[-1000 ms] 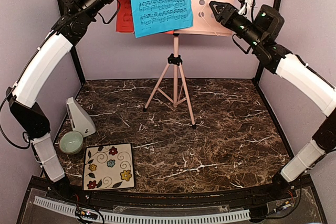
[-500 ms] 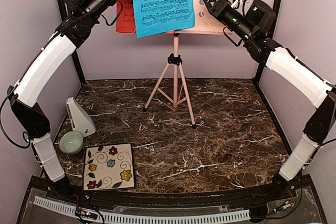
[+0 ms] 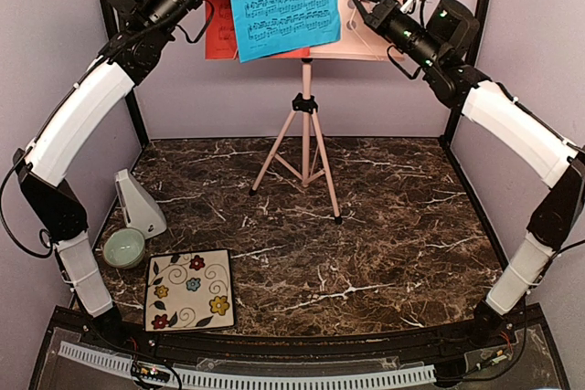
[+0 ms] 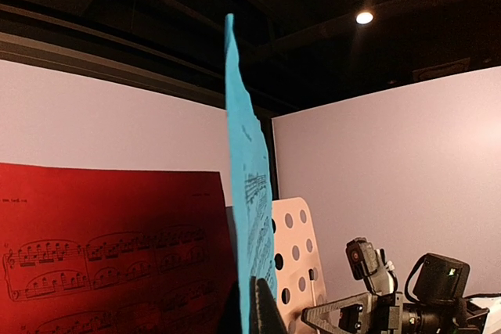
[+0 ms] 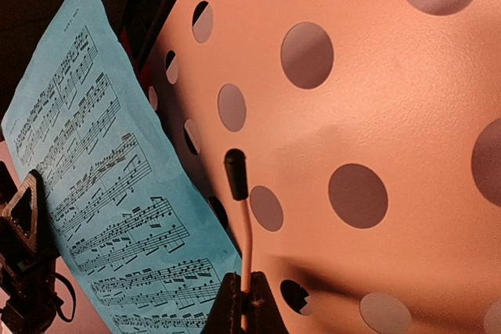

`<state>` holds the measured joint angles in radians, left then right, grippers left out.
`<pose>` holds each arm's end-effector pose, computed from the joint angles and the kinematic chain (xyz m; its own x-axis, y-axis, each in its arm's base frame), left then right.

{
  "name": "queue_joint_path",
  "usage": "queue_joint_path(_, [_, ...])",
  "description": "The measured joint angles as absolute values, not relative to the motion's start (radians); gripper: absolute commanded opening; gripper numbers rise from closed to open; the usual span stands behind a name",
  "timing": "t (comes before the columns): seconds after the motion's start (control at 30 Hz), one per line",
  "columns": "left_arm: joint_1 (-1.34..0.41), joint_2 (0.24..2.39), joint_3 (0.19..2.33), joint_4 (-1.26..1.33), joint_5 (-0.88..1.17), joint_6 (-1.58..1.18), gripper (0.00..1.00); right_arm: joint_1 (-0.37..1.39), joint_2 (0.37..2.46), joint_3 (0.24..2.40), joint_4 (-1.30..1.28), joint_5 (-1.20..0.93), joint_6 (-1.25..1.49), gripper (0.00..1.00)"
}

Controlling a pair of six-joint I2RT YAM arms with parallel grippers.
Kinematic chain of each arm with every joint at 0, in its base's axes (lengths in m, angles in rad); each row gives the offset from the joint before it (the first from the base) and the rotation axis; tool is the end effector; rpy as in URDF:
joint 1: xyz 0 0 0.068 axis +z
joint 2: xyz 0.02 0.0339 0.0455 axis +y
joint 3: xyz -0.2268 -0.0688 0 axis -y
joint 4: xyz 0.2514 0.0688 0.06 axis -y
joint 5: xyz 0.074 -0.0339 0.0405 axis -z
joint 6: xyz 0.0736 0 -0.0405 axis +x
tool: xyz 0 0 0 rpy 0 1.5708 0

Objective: Set up the instrument practice props

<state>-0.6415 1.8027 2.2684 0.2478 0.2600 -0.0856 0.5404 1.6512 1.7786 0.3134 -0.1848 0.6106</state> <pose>0.2928 -0.2423 0.5957 0.4597 -0.4465 -0.7677 0.7762 0.6221 0.1030 0.3466 0.2237 0.4935 -0.0719 0.6141 -0.7859 -0.7409 0.4947 0.4543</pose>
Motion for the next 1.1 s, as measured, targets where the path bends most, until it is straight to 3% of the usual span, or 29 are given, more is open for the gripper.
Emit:
queue_joint_path(0.27, [-0.641, 1.822, 2.288, 0.295, 0.254, -0.068, 0.0, 0.538, 1.654, 1.777, 0.337, -0.255, 0.565, 0.0])
queue_joint_path(0.8, [-0.641, 2.068, 2.46, 0.403, 0.337, -0.059, 0.0, 0.534, 1.67, 1.777, 0.38, -0.364, 0.505, 0.0])
queue_joint_path(0.9, [-0.641, 2.102, 2.484, 0.435, 0.35, -0.059, 0.0, 0.535, 1.686, 1.795, 0.38, -0.373, 0.498, 0.08])
queue_joint_path(1.03, [-0.641, 2.113, 2.487, 0.465, 0.36, -0.06, 0.0, 0.54, 1.702, 1.818, 0.37, -0.384, 0.486, 0.09])
queue_joint_path(1.1, [-0.641, 2.114, 2.492, 0.479, 0.362, -0.06, 0.0, 0.544, 1.708, 1.82, 0.363, -0.387, 0.482, 0.16])
